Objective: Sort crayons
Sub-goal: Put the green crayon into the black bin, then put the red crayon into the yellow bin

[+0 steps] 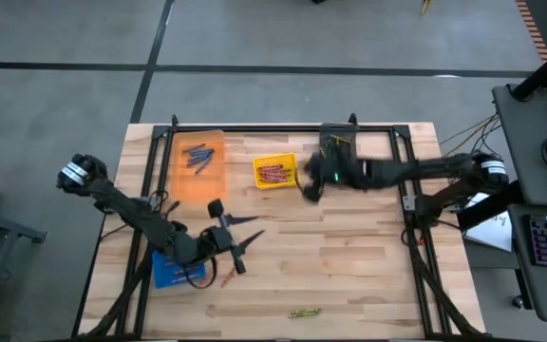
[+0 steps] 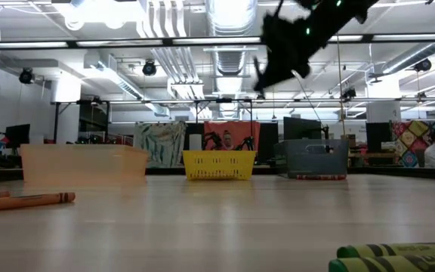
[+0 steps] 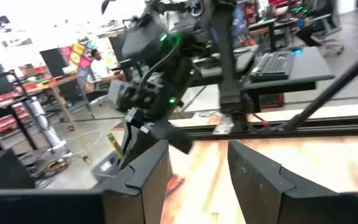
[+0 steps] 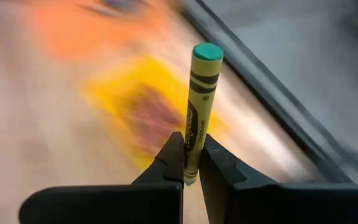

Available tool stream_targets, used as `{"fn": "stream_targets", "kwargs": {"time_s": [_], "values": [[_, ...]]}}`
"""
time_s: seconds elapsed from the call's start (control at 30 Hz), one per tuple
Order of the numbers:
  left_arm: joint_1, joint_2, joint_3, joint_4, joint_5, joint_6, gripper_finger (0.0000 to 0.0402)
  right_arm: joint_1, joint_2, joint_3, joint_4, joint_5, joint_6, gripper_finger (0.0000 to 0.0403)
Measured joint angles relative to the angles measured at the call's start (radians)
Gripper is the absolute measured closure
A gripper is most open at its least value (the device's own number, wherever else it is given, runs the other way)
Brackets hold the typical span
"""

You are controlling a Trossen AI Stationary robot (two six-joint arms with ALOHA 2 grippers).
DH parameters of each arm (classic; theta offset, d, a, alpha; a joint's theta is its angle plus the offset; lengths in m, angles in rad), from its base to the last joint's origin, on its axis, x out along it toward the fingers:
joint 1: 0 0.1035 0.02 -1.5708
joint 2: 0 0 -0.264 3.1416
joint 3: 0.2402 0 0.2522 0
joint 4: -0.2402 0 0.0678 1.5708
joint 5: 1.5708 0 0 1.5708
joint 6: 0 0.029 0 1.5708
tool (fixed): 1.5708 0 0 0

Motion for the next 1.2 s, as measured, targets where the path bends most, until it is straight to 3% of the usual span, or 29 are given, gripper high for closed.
{"fn": "stream_targets", "kwargs": {"time_s": [0.23,0.37,0.5,0.83,1.2], "values": [[0.063,-0.116,-0.006,-0.194,0.000,0.000,0.0253,-0.362,0.043,0.094,-0.364,0.010,0.094,0.0390],[0.104,-0.160,-0.006,-0.261,0.001,0.000,0.0253,-0.527,0.110,0.130,-0.497,-0.080,0.120,0.0390],[0.146,-0.189,-0.006,-0.315,0.002,0.000,0.0253,-0.625,0.185,0.131,-0.512,-0.190,0.109,0.0389],[0.209,-0.185,-0.006,-0.363,0.006,-0.001,0.0253,-0.645,0.268,0.130,-0.510,-0.221,0.093,0.0329],[0.214,-0.186,-0.006,-0.392,0.057,-0.042,0.0253,-0.598,0.156,0.132,-0.514,-0.217,0.112,0.0323]]}}
